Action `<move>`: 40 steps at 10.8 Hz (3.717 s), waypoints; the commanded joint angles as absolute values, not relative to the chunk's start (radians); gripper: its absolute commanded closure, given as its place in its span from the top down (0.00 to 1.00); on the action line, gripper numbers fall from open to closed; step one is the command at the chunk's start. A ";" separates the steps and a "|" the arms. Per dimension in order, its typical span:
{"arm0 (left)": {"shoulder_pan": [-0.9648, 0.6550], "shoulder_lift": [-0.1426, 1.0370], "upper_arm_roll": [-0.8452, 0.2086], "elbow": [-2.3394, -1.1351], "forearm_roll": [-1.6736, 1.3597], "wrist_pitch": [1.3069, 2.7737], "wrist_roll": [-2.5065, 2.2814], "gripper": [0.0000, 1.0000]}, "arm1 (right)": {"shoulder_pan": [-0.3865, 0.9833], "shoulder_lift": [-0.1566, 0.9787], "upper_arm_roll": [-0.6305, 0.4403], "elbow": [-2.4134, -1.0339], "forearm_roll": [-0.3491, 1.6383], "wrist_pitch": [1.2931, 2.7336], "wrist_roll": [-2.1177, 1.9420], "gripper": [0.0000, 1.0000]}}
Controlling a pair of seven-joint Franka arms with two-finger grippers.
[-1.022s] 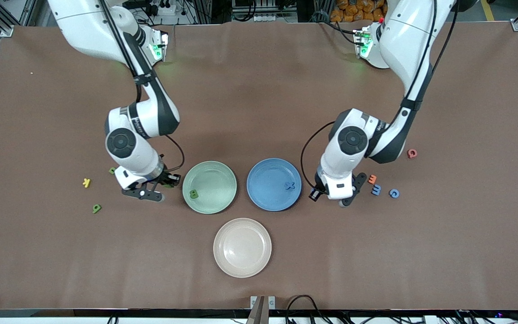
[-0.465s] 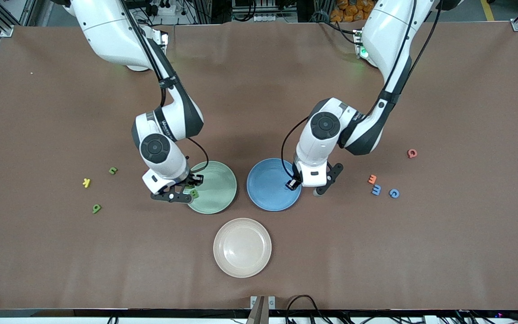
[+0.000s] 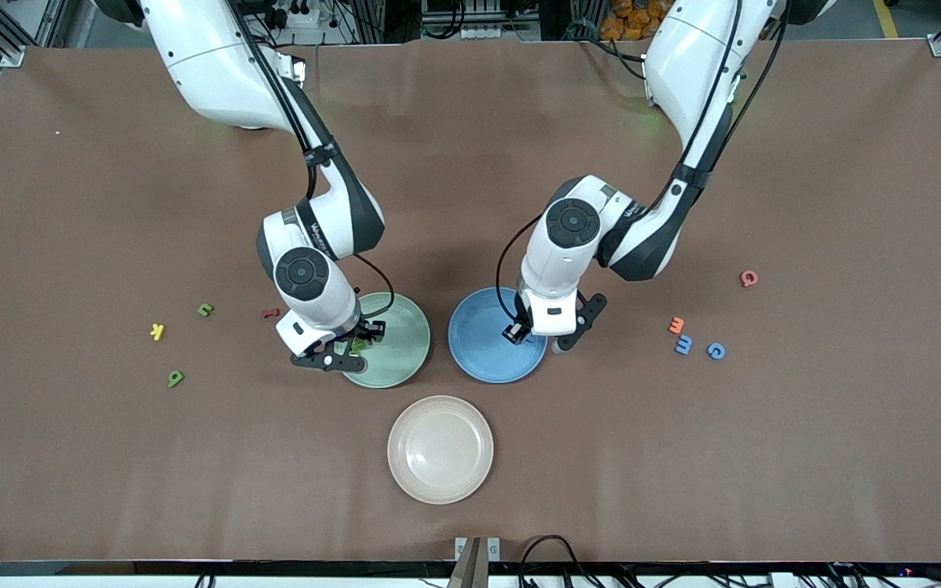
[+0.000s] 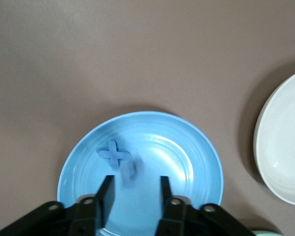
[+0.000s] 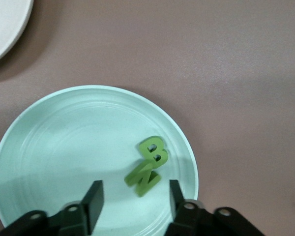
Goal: Sort letters by color into matching plates
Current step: 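Carry z and g to the green and blue plates and release both, then reach the right gripper to green u while the left gripper reaches blue c, then grasp green u with the right gripper while the left gripper grasps blue c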
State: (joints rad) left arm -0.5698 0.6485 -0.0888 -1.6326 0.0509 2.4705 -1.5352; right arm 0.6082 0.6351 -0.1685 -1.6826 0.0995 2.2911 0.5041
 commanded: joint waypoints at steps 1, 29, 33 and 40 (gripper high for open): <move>-0.618 0.669 -0.072 -1.605 0.051 2.457 -1.542 1.00 | 0.604 0.643 -0.169 -1.655 0.086 2.272 0.509 1.00; -0.117 0.477 -0.054 -1.724 0.094 2.106 -0.299 1.00 | 0.147 0.417 -0.276 -2.060 0.259 2.418 0.195 1.00; -0.066 0.463 -0.055 -1.813 0.094 2.173 -0.242 1.00 | 0.149 0.419 -0.276 -2.112 0.267 2.434 0.198 1.00; -0.063 0.500 -0.023 -1.936 0.045 2.405 -0.308 1.00 | 0.190 0.394 -0.273 -2.223 0.272 2.600 0.449 1.00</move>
